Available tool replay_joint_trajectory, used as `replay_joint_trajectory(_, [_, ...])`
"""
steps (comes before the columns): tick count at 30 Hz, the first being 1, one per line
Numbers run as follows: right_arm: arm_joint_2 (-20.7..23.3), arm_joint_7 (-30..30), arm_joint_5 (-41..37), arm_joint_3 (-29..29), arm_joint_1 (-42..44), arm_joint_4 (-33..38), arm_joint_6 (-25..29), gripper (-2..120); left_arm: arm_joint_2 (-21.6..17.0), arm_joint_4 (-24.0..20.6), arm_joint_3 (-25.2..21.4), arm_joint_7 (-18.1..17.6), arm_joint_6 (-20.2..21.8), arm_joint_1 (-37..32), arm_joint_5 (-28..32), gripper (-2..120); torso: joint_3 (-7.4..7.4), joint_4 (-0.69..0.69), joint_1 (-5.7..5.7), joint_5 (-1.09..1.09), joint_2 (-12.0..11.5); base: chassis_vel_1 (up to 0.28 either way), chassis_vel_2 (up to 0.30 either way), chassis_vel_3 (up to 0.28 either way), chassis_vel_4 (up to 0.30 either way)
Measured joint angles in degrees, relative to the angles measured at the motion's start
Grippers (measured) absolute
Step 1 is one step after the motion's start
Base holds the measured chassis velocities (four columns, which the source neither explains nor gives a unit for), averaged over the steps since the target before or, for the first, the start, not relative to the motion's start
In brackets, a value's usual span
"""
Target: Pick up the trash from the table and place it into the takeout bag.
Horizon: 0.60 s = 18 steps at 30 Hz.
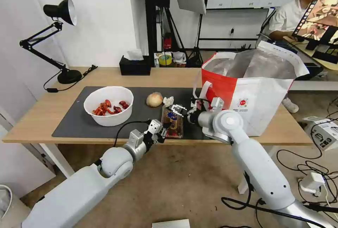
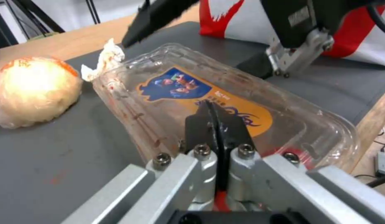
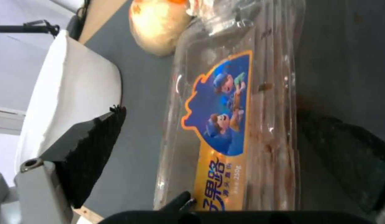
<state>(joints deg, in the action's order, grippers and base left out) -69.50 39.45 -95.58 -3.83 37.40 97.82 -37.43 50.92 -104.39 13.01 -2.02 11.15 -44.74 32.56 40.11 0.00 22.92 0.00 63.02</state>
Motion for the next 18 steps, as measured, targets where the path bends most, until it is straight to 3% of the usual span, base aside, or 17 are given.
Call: replay_joint_trajectory(18, [-1.31, -0.31, -0.06, 0.62, -0.88, -1.54, -0.40, 100, 0.21, 0.02, -0.16, 0.03, -0.34, -0.36, -0.14, 0, 0.00, 0.00, 0.00, 0.00, 0.00, 0.000, 0.000, 0.000, 0.000])
